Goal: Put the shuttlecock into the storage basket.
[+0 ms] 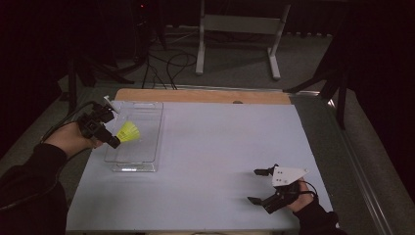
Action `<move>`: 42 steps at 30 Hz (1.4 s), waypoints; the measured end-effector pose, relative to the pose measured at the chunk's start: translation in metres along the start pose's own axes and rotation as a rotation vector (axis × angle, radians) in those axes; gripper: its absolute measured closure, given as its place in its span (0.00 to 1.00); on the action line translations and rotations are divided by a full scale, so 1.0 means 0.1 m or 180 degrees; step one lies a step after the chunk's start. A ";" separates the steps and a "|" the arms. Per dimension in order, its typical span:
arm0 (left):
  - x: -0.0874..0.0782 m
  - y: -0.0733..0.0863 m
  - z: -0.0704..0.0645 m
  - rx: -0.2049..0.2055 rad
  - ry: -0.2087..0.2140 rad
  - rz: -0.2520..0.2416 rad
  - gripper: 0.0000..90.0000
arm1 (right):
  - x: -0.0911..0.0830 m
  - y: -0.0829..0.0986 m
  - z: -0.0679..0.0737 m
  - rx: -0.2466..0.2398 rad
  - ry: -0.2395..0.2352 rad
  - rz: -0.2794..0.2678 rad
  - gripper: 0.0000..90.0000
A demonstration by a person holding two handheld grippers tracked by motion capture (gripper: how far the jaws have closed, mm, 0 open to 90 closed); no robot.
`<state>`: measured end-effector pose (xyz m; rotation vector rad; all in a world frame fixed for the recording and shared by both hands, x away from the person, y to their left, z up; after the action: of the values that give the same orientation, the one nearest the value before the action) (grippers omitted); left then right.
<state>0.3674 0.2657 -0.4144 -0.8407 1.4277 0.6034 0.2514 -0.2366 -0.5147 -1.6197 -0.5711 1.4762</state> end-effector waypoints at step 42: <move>0.51 0.23 0.12 -0.0362 -0.0032 -0.0108 0.72 | 0.01 0.04 -0.02 0.0072 -0.0062 -0.0008 0.11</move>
<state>0.3608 0.2825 -0.4688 -0.9485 1.3775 0.6670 0.2523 -0.2382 -0.5192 -1.5882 -0.5651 1.4931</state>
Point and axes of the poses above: each handheld gripper's, and its own axes: x roughly forward along the jaws, y roughly out of its underside, z roughly to its left, the point moved 3 cm from there along x, roughly forward along the jaws, and after that the axes turned 4 degrees about -y, right-handed, at the moved point
